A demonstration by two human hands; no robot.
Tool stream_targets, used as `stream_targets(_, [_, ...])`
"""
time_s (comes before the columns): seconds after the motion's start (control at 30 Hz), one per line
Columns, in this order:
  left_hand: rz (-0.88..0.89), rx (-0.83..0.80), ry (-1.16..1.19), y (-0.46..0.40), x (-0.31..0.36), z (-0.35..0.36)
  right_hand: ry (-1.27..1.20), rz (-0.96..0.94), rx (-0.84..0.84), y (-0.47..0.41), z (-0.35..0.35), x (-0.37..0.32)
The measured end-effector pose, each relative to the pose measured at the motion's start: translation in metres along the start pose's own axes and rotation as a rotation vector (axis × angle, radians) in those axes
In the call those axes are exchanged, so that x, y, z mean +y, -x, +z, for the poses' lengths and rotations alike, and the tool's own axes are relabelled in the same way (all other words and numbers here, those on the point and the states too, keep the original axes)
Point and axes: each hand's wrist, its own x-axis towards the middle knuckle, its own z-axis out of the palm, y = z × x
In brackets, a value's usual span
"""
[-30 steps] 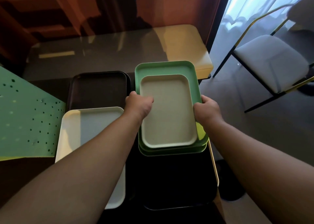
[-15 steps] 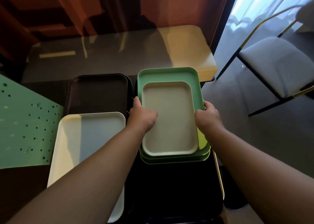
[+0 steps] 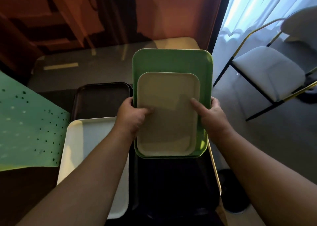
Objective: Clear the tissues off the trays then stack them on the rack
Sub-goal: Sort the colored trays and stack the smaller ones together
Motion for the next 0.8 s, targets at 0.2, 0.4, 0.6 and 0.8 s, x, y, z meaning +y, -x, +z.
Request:
stream_targets(0.2, [0.319, -0.006, -0.107, 0.022, 0.001, -0.007, 0.209, -0.335, 0.031, 0.018, -0.009, 0.008])
stream_targets(0.4, [0.557, -0.031, 0.004, 0.042, -0.017, -0.003, 0.251, -0.535, 0.049, 0.029, -0.019, 0.022])
stream_targets(0.6, [0.585, -0.027, -0.053, 0.048, -0.02, -0.005, 0.289, -0.508, 0.112, 0.033, -0.018, 0.037])
stream_targets(0.8, [0.486, -0.052, -0.139, 0.051, -0.031, -0.008, 0.351, -0.47, 0.147, 0.042, -0.022, 0.053])
